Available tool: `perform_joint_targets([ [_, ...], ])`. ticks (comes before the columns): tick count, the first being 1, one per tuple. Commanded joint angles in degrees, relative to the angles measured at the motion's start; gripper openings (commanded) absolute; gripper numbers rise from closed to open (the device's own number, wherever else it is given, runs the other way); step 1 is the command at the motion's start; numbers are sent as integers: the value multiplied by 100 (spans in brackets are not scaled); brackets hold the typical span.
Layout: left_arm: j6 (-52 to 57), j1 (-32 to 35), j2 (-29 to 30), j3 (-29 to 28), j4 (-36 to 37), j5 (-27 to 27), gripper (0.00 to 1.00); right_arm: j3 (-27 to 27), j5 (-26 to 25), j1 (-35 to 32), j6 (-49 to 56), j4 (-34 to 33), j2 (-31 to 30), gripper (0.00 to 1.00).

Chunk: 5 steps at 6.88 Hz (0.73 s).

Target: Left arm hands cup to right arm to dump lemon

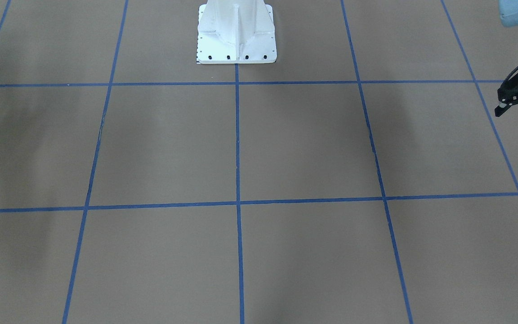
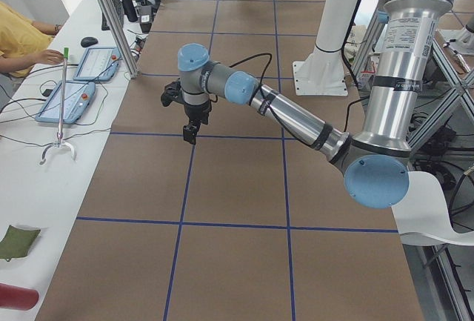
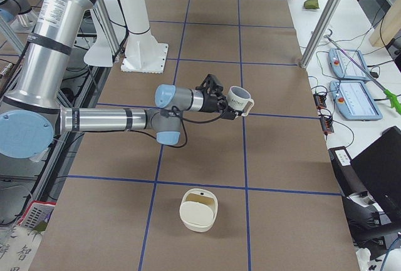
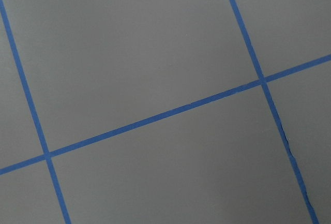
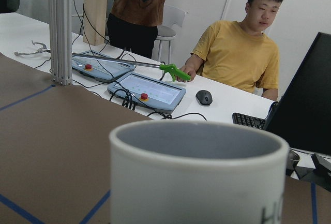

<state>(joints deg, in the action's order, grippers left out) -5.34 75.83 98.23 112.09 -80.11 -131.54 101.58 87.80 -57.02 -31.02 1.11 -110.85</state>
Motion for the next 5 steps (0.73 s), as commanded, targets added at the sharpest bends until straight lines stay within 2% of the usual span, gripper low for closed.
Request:
perform_joint_targets([
  [1, -11, 2, 3, 6, -13, -3, 100, -838, 9, -151, -384, 1361, -445, 0],
  [3, -55, 2, 30, 14, -4, -3, 100, -1742, 36, -169, -1699, 2625, -430, 0],
  [5, -64, 2, 48, 23, -13, -12, 100, -2359, 1, -169, -3444, 3776, -403, 0],
])
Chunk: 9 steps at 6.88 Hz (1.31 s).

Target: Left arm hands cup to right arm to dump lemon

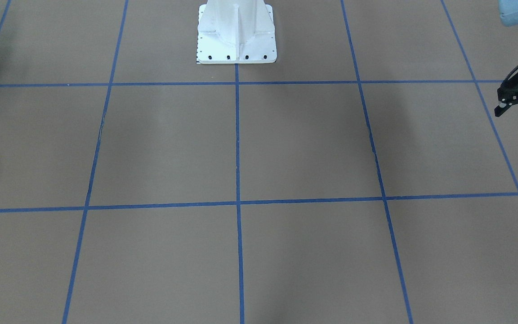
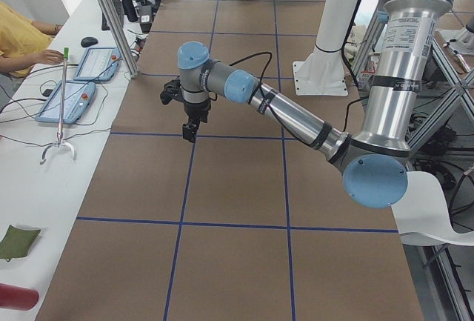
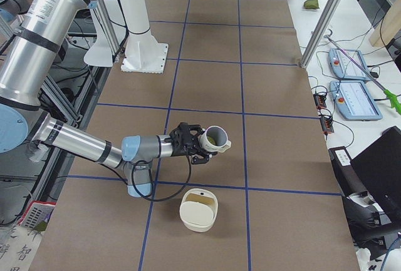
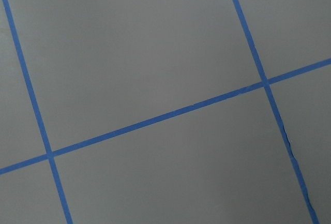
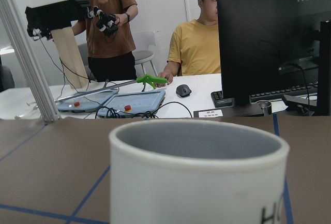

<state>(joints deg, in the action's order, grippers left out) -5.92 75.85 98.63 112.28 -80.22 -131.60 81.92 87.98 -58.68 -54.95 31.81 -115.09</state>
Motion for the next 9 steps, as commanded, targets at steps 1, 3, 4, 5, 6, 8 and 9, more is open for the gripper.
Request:
perform_joint_targets([
  [1, -14, 0, 24, 4, -2, 2, 100, -727, -35, -3, -1810, 1278, 48, 0],
  [3, -14, -9, 33, -13, -2, -6, 100, -809, -62, 6, -3392, 1730, 65, 0],
  [4, -14, -9, 33, -14, -2, -6, 100, -818, -123, -3, -4287, 1836, 135, 0],
  [5, -14, -9, 33, -14, -2, -15, 100, -809, -306, -3, -5079, 1846, 162, 0],
  [6, -14, -9, 42, -14, -2, -15, 100, -818, -438, -3, -5653, 1855, 171, 0],
  [8, -14, -9, 68, -5, 7, -24, 100, -1384, -685, 6, -6744, 2588, 284, 0],
  [9, -14, -9, 77, -5, -2, -24, 100, -1694, -764, 6, -7070, 2924, 381, 0],
])
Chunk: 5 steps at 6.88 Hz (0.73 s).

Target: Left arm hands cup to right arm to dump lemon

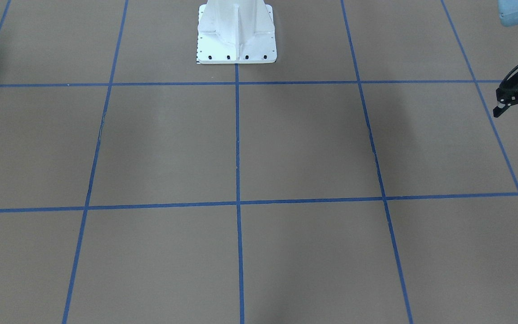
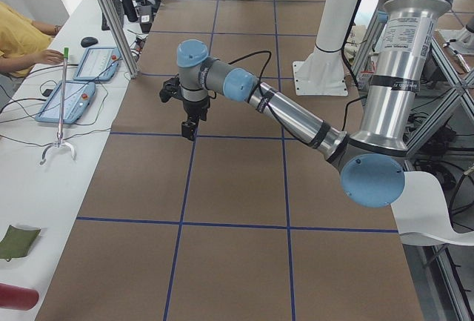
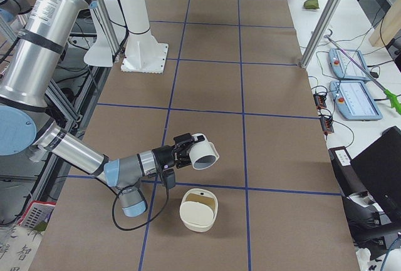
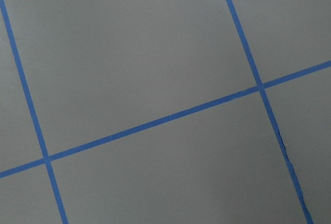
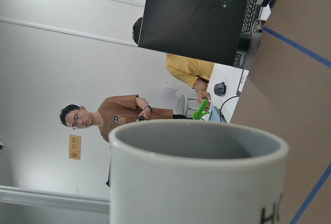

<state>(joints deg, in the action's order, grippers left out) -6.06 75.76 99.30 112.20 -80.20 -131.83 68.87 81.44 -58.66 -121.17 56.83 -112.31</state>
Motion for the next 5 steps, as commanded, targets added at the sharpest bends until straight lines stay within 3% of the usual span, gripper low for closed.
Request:
perform_joint_targets([
  [1, 0, 0, 46, 3, 5, -1, 100, -418, -363, 4, -982, 434, 113, 0],
  [5, -9, -9, 134, 3, 5, -1, 100, -611, -1304, 4, -2680, 819, 254, 0],
])
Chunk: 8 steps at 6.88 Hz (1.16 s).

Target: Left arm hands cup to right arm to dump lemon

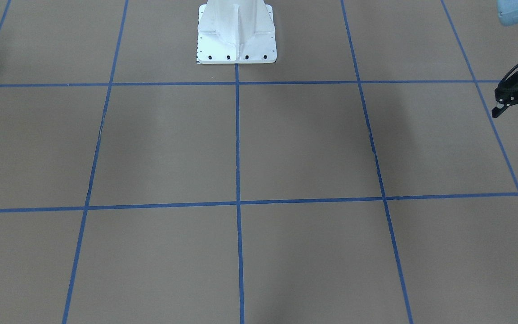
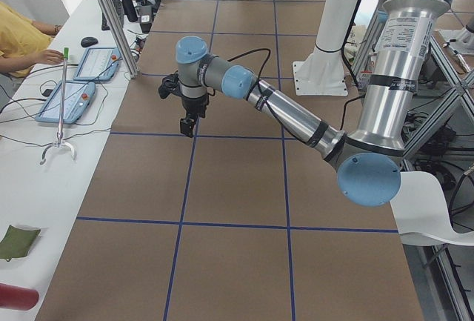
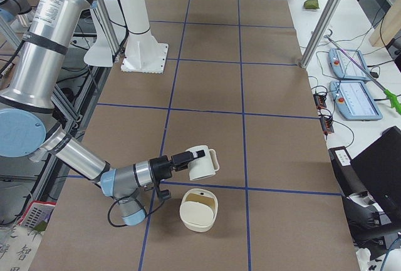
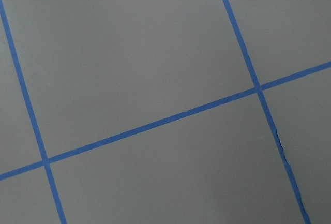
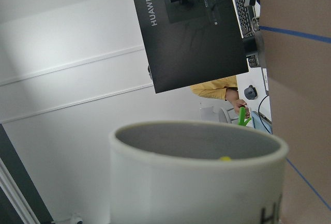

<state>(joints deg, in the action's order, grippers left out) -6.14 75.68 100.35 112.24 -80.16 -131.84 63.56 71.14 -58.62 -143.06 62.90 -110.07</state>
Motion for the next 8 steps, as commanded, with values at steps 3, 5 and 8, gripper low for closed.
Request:
perform_joint_targets([
  [3, -1, -9, 37, -18, 0, 0, 100, -502, -591, 0, -1529, 917, 108, 0],
  [5, -1, 0, 37, 0, 0, 0, 100, -502, -706, 0, -1822, 934, 134, 0],
  [8, -1, -9, 64, -9, 0, 0, 100, -511, -715, 9, -1954, 935, 222, 0],
])
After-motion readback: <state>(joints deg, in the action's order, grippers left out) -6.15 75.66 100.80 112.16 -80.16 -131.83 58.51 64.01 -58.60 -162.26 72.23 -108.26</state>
